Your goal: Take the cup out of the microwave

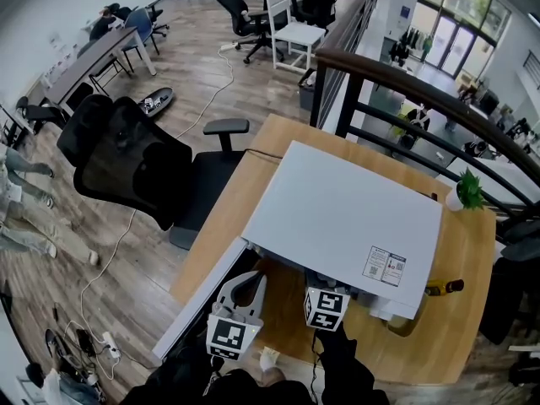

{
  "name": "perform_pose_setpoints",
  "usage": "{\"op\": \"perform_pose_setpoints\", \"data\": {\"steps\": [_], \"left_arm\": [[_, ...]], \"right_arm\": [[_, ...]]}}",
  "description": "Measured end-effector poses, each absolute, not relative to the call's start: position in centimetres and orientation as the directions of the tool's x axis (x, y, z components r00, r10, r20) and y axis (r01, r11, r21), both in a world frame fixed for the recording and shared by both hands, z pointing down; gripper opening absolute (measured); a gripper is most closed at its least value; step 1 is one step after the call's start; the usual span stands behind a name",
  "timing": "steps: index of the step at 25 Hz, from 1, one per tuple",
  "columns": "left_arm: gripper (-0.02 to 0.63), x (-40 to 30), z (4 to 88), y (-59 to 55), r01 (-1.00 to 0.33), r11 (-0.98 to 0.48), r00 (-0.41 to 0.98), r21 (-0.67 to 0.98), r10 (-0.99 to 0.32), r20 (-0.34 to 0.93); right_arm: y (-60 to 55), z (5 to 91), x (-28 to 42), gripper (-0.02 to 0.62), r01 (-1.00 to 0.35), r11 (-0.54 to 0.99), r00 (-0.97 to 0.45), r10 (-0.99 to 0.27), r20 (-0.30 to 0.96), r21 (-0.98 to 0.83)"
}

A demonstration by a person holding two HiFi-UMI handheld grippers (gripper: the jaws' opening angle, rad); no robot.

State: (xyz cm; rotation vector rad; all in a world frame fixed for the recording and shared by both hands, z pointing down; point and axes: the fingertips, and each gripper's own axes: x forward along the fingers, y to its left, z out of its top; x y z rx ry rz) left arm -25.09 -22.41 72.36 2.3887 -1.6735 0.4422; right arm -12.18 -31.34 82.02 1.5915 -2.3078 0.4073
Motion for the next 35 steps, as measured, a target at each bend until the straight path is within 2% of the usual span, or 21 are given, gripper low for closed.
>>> {"op": "perform_pose_setpoints", "data": {"steps": [25,35], "left_arm": [[0.025,-25.4,65.1,-11.3,-0.926,-0.375,0.352,-0.050,-0.902,0.252],[0.025,-25.0,61.9,-6.0,-0.910,-0.409,0.387,-0.070,-0.897,0.213]], "right_arm": [[-18.0,74.2,-13.3,0.364,-0.933,0.357,-0.352,-0.877,0.327,-0.045],[-11.0,68.6,-13.2,0.362,-0.931,0.364,-0.359,-0.894,0.269,-0.031]]}}
